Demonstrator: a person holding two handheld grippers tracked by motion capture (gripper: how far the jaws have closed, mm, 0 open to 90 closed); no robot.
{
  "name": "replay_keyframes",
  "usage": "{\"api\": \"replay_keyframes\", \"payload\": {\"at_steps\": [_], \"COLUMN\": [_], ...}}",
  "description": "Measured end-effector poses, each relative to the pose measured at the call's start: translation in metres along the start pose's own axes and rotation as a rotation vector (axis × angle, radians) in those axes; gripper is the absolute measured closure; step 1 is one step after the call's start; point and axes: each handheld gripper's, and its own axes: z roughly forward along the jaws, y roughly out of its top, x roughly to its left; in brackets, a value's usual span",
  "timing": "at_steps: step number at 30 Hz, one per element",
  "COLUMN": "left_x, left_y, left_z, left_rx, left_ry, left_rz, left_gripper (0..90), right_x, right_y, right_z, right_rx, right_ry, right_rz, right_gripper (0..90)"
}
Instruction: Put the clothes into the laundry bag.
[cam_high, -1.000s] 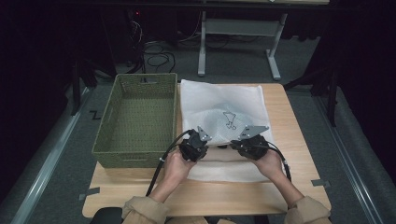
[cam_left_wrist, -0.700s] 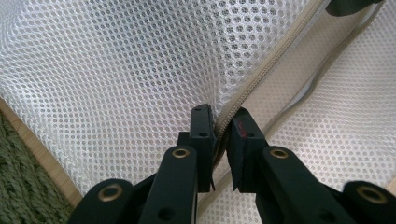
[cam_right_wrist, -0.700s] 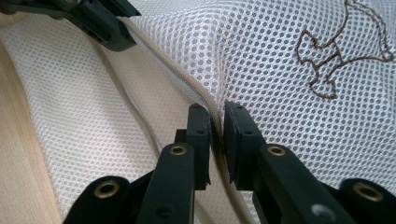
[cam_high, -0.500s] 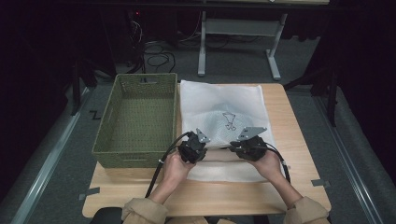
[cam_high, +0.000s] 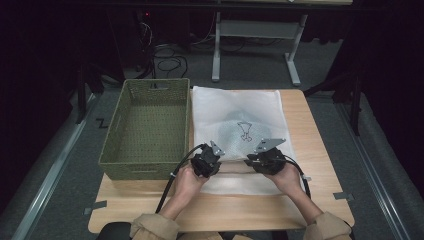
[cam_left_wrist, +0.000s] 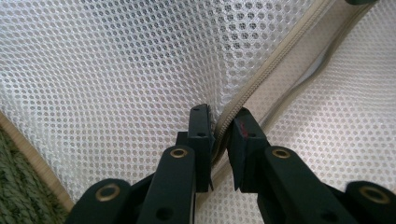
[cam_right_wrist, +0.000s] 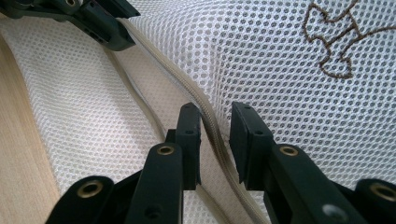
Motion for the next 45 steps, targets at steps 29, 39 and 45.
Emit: {"api": "replay_keyframes", "payload": {"at_steps": [29,39,45], "left_x": [0.002,-0.001,0.000], "left_y": [-0.007,-0.006,-0.007], "left_z": [0.014,0.007,-0.002], "left_rx": [0.050,0.035,0.006], "left_ry": [-0.014,-0.030,-0.055], "left_rz": [-0.017,-0.025,-0.037], "left_gripper": [72.4,53.4,47.9], "right_x": [-0.007,-0.011,-0.011], "right_y": [-0.017,-0.019,-0.018], "right_z": [0.015,0.019,0.013], "right_rx": [0.059,0.074,0.056], "right_ry": [0.054,0.084,0.092], "right_rz": [0.083,0.111,0.122], "right_gripper": [66.5,63.7,61.5]}}
